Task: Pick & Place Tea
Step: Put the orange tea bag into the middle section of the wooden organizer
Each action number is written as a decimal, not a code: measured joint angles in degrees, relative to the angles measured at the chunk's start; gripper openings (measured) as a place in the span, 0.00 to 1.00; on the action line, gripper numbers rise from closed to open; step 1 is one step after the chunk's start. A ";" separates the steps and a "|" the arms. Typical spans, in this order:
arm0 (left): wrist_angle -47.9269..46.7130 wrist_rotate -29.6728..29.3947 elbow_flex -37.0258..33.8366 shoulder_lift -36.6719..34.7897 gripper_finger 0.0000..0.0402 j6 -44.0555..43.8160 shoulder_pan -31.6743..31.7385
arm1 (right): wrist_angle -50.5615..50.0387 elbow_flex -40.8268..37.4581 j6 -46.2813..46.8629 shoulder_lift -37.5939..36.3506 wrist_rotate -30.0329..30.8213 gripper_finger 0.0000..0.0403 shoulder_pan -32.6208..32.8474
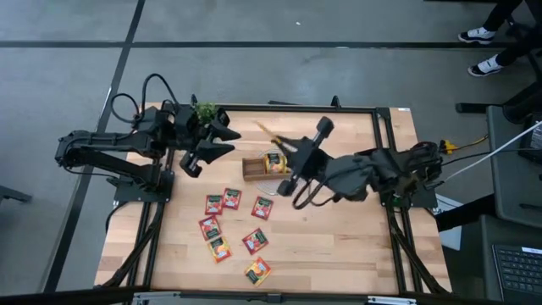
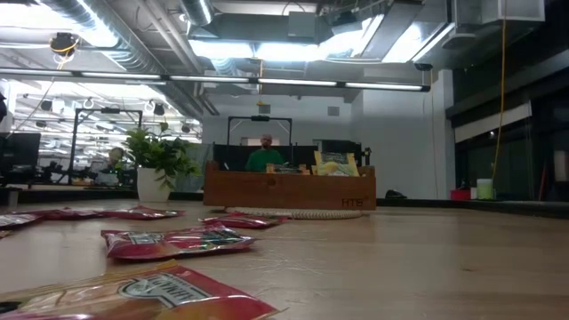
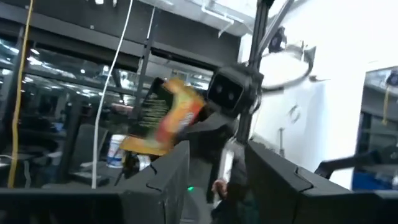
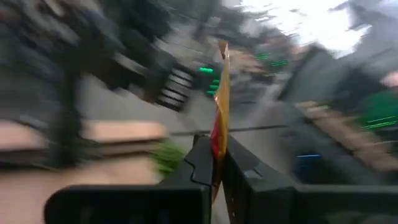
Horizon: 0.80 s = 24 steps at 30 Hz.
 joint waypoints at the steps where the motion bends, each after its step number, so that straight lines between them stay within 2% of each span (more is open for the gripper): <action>1: -0.47 -0.02 0.00 0.02 0.38 1.06 0.02 | -0.27 0.02 3.60 -0.08 -2.90 0.04 -0.38; 6: -2.56 1.29 0.00 0.02 0.39 5.11 0.01 | -1.99 -0.08 16.14 0.16 -14.22 0.04 -1.73; 8: -3.10 2.84 0.00 0.02 0.39 5.49 0.02 | -2.29 -0.07 19.50 0.13 -16.82 0.04 -1.89; 17: -5.02 7.73 0.00 0.00 0.39 5.67 0.02 | -2.89 -0.07 26.88 0.13 -21.78 0.04 -1.93; 24: -9.12 7.30 0.04 -0.02 0.39 9.27 0.04 | -3.85 -0.04 29.89 0.57 -22.97 0.04 -1.91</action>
